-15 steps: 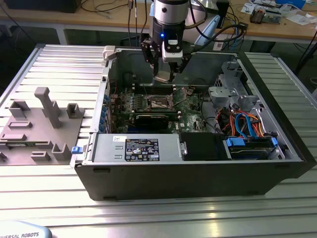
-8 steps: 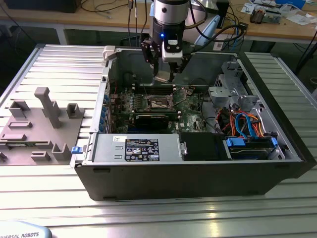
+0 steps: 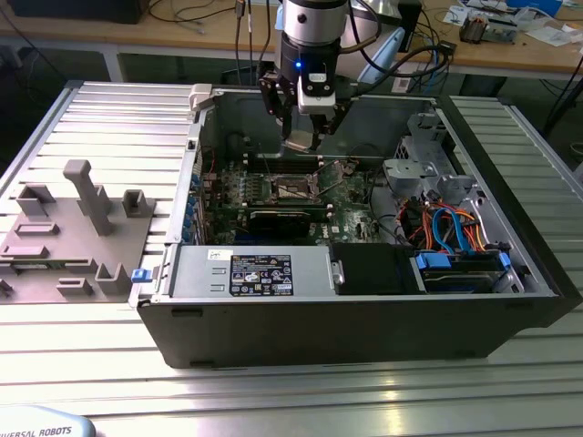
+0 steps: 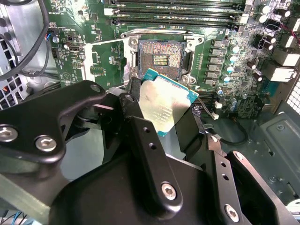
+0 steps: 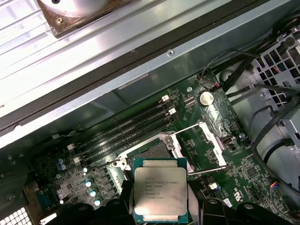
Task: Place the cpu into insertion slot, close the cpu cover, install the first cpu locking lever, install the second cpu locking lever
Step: 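Place the cpu into insertion slot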
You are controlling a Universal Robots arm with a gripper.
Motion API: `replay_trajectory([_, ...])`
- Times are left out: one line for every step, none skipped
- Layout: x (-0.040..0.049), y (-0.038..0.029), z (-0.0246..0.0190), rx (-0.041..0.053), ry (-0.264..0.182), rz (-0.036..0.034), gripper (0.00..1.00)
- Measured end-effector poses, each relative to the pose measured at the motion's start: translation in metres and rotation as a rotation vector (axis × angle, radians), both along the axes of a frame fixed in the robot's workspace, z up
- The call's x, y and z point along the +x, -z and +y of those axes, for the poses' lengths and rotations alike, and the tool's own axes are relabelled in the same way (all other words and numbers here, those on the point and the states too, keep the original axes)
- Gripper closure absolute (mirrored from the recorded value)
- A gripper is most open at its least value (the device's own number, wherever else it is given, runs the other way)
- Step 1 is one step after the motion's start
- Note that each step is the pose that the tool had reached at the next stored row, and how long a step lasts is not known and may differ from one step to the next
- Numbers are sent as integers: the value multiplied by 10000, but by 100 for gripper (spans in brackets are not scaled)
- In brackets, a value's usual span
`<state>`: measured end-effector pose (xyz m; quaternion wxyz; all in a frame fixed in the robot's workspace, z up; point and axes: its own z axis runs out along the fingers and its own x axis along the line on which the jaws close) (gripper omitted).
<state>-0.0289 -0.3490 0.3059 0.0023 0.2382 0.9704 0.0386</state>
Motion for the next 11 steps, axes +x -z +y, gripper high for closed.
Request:
replay_trajectory([0, 0, 0, 0, 7, 0, 46])
replay_trajectory([0, 0, 0, 0, 13, 0, 46])
replay_trajectory([0, 1, 0, 0, 21, 0, 46])
replay_trajectory([0, 1, 0, -1, 25, 0, 46])
replay_trajectory([0, 1, 0, 0, 30, 0, 46])
replay_trajectory([0, 1, 0, 0, 37, 0, 46])
replay_trajectory([0, 1, 0, 0, 41, 0, 46])
replay_trajectory([0, 1, 0, 0, 46, 0, 46])
replay_trajectory([0, 1, 0, 0, 51, 0, 46])
replay_trajectory([0, 2, 0, 0, 57, 0, 46])
replay_trajectory([0, 2, 0, -1, 62, 0, 46])
